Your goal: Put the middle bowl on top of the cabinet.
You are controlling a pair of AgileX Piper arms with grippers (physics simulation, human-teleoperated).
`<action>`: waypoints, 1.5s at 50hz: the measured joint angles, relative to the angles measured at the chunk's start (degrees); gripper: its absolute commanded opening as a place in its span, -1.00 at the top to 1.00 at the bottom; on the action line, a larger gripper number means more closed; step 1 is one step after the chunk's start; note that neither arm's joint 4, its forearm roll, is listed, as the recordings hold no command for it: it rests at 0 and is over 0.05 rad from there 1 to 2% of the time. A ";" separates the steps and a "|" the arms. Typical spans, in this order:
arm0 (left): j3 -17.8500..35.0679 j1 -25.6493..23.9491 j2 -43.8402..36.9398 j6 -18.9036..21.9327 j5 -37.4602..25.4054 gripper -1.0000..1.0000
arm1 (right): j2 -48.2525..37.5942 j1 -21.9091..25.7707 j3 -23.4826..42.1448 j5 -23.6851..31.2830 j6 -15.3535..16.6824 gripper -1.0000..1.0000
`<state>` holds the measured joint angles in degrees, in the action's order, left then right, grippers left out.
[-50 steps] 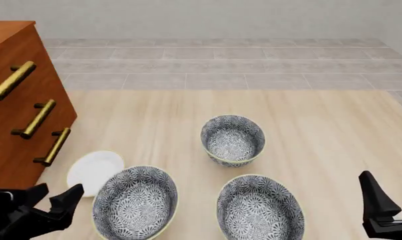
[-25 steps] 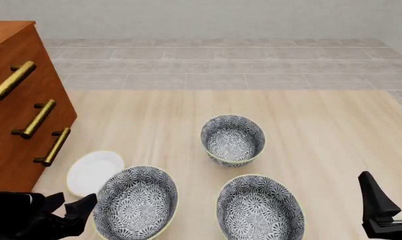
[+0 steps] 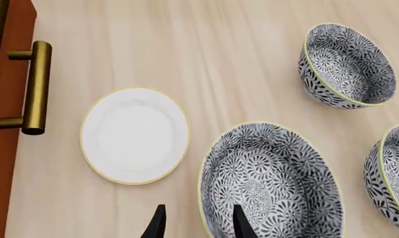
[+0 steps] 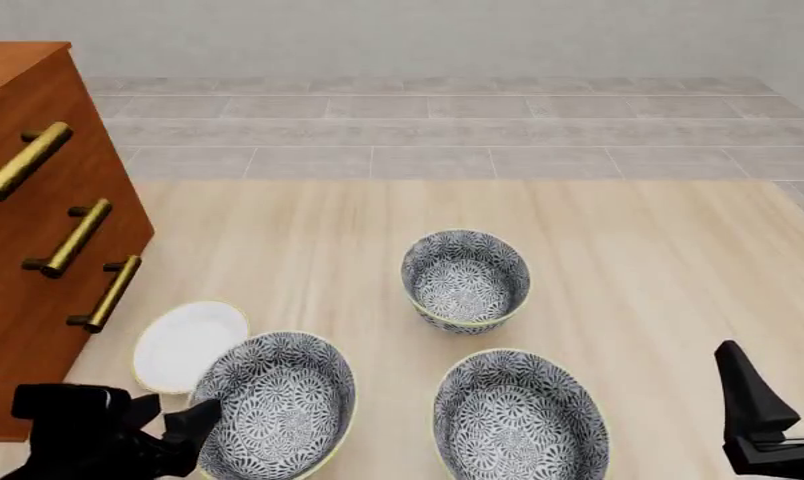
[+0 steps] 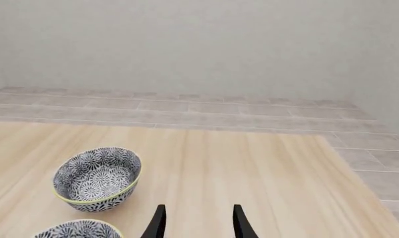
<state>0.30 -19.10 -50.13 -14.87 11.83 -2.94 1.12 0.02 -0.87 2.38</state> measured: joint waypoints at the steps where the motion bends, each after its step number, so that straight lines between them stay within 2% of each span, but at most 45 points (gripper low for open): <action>1: -0.03 -0.11 -0.69 -0.02 0.59 -1.00 | 0.03 0.00 0.00 0.06 -0.01 -1.00; 30: -0.16 -3.41 -21.49 -0.70 18.15 -1.00 | 1.94 -0.20 -0.01 2.18 -0.41 -1.00; 39: -0.08 -3.74 -24.54 -0.97 21.43 -1.00 | 2.10 -0.25 -0.01 2.32 -0.44 -1.00; 40: -0.08 -3.81 -24.50 -1.01 21.43 1.00 | 2.10 -0.26 -0.01 2.31 -0.44 -1.00; 53: 0.07 -4.40 -17.37 -2.12 15.69 1.00 | 0.22 -0.21 -0.01 0.38 -0.36 -1.00; 75: 0.23 -2.44 11.06 -1.46 -7.49 1.00 | 0.07 -0.25 -0.01 0.17 -0.30 -1.00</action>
<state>0.53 -21.54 -39.08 -16.33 4.34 -2.87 0.87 0.02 -0.70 2.07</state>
